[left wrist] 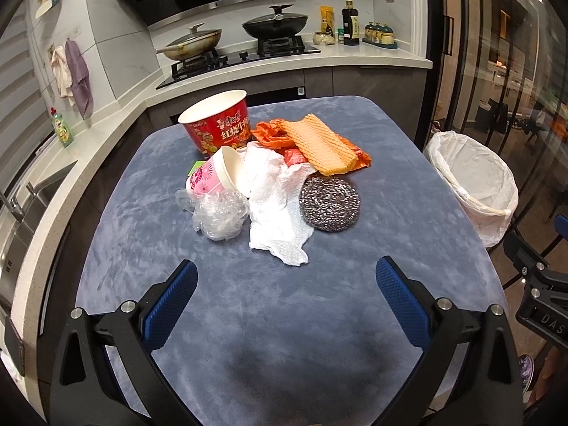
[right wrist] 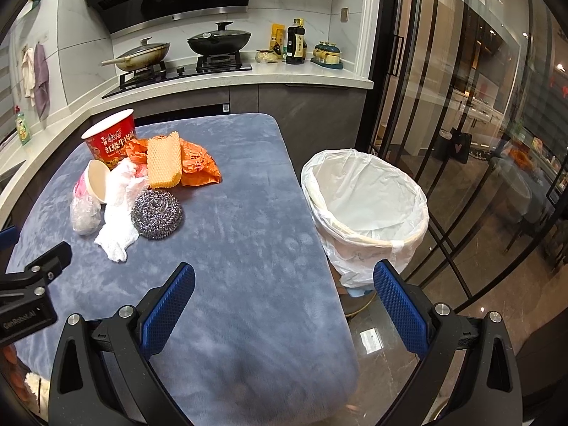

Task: Collect trash
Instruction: 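Grasp the clear plastic bag with the left tool while the right tool grasps the orange wafer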

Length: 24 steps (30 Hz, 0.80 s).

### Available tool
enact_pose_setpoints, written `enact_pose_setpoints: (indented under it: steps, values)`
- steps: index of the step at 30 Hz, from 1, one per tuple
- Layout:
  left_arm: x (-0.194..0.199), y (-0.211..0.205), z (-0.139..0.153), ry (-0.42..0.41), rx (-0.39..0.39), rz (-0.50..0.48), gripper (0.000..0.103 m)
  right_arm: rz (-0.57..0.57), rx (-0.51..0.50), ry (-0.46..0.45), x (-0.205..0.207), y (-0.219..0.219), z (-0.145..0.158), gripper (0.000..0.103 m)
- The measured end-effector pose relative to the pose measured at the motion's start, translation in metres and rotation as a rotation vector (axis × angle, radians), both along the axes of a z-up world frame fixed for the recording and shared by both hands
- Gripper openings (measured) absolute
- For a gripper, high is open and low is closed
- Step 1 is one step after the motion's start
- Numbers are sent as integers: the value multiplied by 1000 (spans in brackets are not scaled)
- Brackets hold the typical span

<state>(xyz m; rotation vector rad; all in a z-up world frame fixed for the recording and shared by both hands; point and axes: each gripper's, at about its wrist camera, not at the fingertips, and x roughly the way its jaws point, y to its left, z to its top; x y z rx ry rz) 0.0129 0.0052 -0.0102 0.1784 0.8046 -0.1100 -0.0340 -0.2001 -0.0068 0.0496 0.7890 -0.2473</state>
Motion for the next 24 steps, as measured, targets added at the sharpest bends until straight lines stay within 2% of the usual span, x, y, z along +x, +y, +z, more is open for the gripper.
enact_pose_setpoints:
  steps: [6,10,17,24]
  values:
    - [24,25,-11,-1,-24,54,96,8,-1,-19,26,7,-12,96]
    - [48,41,-23,27,-39,86,96,27,11,-14,49,12,-20,96]
    - [90,63,-42,55,-46,117,96,106,27,-6,110,38,-34,96]
    - [135,101,-63,106,-113,195,96,164,11,-6,162,64,-47,93]
